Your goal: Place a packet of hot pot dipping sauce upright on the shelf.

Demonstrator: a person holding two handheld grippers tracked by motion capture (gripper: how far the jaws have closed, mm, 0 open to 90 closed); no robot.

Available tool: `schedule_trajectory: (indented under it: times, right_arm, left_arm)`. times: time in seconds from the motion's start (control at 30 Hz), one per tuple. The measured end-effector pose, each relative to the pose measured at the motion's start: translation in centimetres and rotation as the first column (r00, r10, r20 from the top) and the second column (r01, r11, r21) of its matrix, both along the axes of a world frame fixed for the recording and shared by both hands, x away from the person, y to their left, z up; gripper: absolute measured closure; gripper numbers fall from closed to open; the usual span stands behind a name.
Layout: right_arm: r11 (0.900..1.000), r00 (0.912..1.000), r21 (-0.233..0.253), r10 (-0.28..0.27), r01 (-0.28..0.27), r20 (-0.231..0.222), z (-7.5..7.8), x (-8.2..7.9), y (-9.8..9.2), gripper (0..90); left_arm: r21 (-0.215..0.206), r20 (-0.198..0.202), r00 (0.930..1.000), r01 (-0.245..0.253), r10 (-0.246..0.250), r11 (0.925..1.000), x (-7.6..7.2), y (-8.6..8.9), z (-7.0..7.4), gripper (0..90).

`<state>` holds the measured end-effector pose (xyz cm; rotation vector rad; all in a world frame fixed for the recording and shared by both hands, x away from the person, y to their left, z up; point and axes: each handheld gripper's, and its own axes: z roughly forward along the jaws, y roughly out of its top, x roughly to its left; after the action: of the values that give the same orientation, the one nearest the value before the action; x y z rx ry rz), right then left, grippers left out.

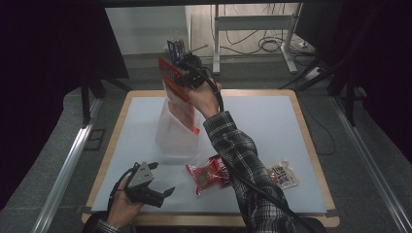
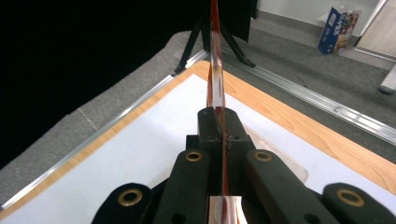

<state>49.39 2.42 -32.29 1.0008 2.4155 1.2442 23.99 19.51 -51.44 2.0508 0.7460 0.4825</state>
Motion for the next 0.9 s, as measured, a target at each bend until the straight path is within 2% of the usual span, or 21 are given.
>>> schedule_trajectory:
  times: [0.07,0.1,0.13,0.17,0.3,0.37,0.47,0.5,0.53,0.57,0.67,0.77,0.8,0.9]
  right_arm:
    - [1.000,1.0000,-0.008,-0.005,0.005,-0.005,-0.4,0.2,0.0,88.5]
    - [1.000,0.9996,-0.011,-0.006,0.005,-0.029,-1.4,0.7,-0.1,88.5]
    - [1.000,0.9996,-0.011,-0.006,0.005,-0.029,-1.4,0.7,-0.1,88.5]
    - [0.999,0.9996,-0.029,-0.014,0.013,-0.023,-2.0,0.8,-0.1,88.5]
    - [0.999,0.9996,-0.033,-0.009,0.008,-0.027,-3.7,1.5,-0.8,88.4]
    - [0.999,0.9997,-0.039,-0.015,0.015,-0.021,-3.8,1.5,-0.9,88.3]
    - [0.994,0.9998,-0.110,-0.020,0.020,0.003,-4.2,1.5,-1.1,88.1]
    - [0.982,0.9986,-0.182,-0.037,0.043,0.037,-4.8,1.5,-1.1,87.5]
    - [0.982,0.9986,-0.182,-0.037,0.043,0.037,-4.8,1.5,-1.1,87.5]
    - [0.977,0.9978,-0.205,-0.045,0.054,0.049,-5.1,1.6,-1.2,87.1]
    - [0.978,0.9977,-0.200,-0.044,0.053,0.053,-5.4,1.9,-1.8,85.1]
    - [0.983,0.9980,-0.182,-0.027,0.037,0.058,-4.8,2.1,-2.3,70.6]
    - [0.983,0.9980,-0.182,-0.027,0.037,0.058,-4.8,2.1,-2.3,70.6]
    - [0.981,0.9949,-0.192,-0.016,0.035,0.099,-4.5,2.0,-2.5,52.3]
  left_arm:
    - [0.011,0.007,1.0000,0.001,-0.001,0.9999,0.0,0.0,0.0,0.0]
    - [0.016,0.009,1.0000,0.000,0.000,0.9999,0.0,-0.1,0.0,0.0]
    - [0.018,0.011,0.9999,0.000,0.000,0.9998,0.0,-0.1,-0.1,0.0]
    - [0.029,0.013,0.9999,0.000,0.000,0.9996,0.0,-0.1,-0.1,0.0]
    - [0.046,0.020,0.9998,-0.002,0.001,0.9989,0.0,-0.2,-0.1,0.0]
    - [0.055,0.022,0.9998,-0.003,0.001,0.9985,0.0,-0.3,-0.1,0.0]
    - [0.066,0.025,0.9997,-0.002,0.000,0.9978,-0.1,-0.4,-0.2,0.0]
    - [0.069,0.027,0.9996,-0.003,0.001,0.9976,-0.1,-0.4,-0.2,0.0]
    - [0.081,0.029,0.9996,-0.002,0.000,0.9967,-0.1,-0.4,-0.2,0.0]
    - [0.088,0.031,0.9995,-0.004,0.001,0.9961,0.0,-0.4,-0.2,0.0]
    - [0.100,0.034,0.9994,-0.008,0.005,0.9950,0.0,-0.5,-0.3,0.0]
    - [0.101,0.032,0.9994,-0.011,0.008,0.9948,0.0,-0.4,-0.3,0.0]
    - [0.101,0.032,0.9994,-0.011,0.008,0.9948,0.0,-0.4,-0.3,0.0]
    - [0.101,0.029,0.9995,-0.009,0.007,0.9948,0.0,-0.4,-0.3,0.0]
